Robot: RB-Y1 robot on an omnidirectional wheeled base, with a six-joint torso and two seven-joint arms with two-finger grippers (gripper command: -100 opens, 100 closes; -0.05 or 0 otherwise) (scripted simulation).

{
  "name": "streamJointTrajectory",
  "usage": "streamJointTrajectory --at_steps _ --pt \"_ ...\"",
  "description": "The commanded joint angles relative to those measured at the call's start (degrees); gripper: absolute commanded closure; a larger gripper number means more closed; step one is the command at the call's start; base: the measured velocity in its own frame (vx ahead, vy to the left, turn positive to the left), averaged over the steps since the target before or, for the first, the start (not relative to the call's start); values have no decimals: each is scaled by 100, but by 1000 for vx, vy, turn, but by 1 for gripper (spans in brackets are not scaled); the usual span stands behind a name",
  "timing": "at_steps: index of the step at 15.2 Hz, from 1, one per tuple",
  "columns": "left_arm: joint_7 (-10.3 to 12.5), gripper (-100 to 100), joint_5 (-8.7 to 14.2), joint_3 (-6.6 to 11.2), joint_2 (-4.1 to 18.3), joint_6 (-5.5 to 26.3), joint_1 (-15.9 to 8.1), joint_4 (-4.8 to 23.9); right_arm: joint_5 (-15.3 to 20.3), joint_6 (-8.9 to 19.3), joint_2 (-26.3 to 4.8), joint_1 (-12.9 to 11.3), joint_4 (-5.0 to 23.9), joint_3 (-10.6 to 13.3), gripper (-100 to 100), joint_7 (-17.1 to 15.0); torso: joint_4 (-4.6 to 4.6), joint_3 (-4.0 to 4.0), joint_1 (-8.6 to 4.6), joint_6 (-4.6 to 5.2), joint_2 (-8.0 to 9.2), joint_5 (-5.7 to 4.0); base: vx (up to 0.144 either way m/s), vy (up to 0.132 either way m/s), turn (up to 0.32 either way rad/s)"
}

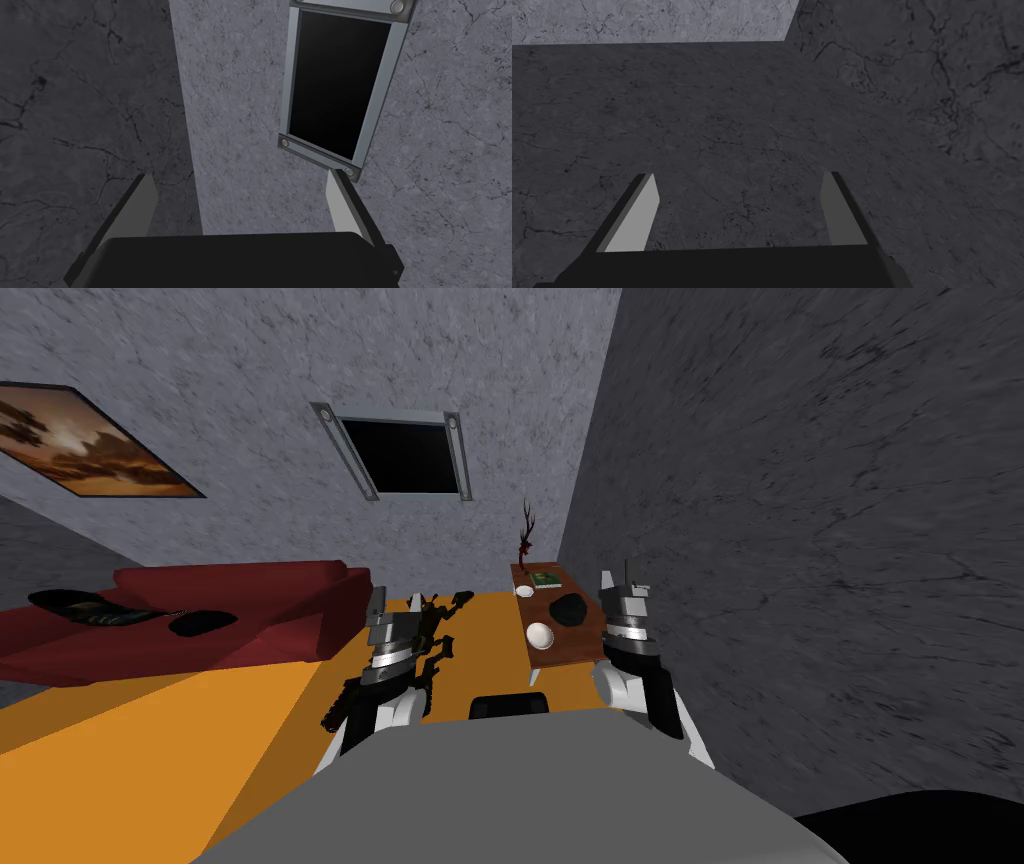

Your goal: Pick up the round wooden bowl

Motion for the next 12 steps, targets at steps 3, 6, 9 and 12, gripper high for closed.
streamJointTrajectory --at_steps 3,6,9,12 --pt "0 0 0 0 0 0 0 0 144 52 -451 -35 254 74 -100 70 0 0 5 -1 1 1 -6 22 50" --pt "0 0 0 -1 -1 0 -1 0 297 108 -718 -73 525 154 -100 145 0 1 17 -2 1 3 -7 49 83" --pt "0 0 0 -1 -1 0 0 0 498 181 -977 -122 880 258 -100 243 0 1 19 -1 3 4 -10 47 59" --pt "0 0 0 -1 -1 0 0 0 740 268 -1228 -182 1263 383 -100 360 0 1 22 -2 2 4 -4 56 110"
